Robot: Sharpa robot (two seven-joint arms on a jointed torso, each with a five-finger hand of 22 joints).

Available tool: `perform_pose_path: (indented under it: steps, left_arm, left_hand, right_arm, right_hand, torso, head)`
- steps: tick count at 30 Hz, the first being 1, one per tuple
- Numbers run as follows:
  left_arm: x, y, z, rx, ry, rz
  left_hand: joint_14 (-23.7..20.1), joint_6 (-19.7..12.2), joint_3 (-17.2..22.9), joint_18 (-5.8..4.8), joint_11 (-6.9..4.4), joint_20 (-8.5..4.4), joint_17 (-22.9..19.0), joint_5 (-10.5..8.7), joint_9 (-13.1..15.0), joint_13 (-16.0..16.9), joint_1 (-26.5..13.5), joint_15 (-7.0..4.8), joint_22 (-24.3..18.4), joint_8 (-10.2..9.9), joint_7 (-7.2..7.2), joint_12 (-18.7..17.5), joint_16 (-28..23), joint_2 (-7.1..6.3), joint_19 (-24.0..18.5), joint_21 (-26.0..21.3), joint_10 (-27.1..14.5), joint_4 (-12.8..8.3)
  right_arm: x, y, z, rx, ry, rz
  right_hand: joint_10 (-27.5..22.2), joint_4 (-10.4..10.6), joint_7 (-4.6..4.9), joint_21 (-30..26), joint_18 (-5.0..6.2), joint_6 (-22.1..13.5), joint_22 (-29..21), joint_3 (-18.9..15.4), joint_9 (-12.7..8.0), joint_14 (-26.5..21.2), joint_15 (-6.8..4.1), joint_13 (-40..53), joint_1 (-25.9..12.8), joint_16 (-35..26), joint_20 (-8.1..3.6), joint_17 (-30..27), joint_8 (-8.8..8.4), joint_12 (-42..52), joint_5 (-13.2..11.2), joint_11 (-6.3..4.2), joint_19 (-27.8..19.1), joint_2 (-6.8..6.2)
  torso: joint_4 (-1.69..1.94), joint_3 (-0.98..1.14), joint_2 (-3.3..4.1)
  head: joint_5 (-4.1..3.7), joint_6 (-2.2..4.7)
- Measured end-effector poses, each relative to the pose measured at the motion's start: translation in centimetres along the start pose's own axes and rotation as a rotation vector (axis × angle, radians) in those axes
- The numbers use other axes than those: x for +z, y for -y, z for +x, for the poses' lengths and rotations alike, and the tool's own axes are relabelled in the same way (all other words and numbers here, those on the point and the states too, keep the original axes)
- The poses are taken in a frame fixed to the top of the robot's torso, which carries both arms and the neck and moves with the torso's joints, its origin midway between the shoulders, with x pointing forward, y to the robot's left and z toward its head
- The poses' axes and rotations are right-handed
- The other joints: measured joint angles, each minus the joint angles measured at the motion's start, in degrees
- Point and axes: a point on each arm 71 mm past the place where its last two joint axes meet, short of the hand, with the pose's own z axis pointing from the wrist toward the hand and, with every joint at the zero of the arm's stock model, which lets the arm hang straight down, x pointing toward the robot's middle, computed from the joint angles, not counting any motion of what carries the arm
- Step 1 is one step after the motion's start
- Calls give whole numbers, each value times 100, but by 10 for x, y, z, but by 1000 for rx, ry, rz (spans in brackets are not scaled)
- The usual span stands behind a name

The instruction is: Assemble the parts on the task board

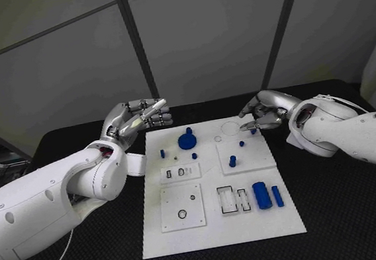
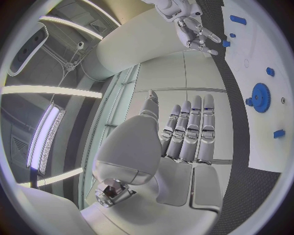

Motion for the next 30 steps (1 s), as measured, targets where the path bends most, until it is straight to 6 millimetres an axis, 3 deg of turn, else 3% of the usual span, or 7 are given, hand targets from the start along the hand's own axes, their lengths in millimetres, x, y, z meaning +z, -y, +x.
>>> perform_pose_path:
  steps: [8,30]
  left_arm:
    - [1,-2,0,-1,2,-2]
    - [2,-5,-2,-2,6,-10]
  left_hand:
    - [0,0,0,0,0,0,-1,0,0,0,0,0,0,0,0,0,0,0,0,0,0,0]
    - [0,0,0,0,0,0,-1,0,0,0,0,0,1,0,0,0,0,0,0,0,0,0]
  right_arm:
    - [-3,27,-11,57,12,28]
    - [3,41,-6,34,-55,-2]
  right_hand:
    - [0,-101,9,-36,0,-9,0,22,-27,0,0,0,117,-20,31,0,0,-34,0,0,-31,-57]
    - [0,-395,-13,-45,0,236,0,174,-36,0,0,0,402,-21,31,-1,23,-33,102,0,-31,37]
  torso:
    - [-46,26,-14]
    - [-43,12,-10]
  head:
    - [-52,7]
    - [-126,-43]
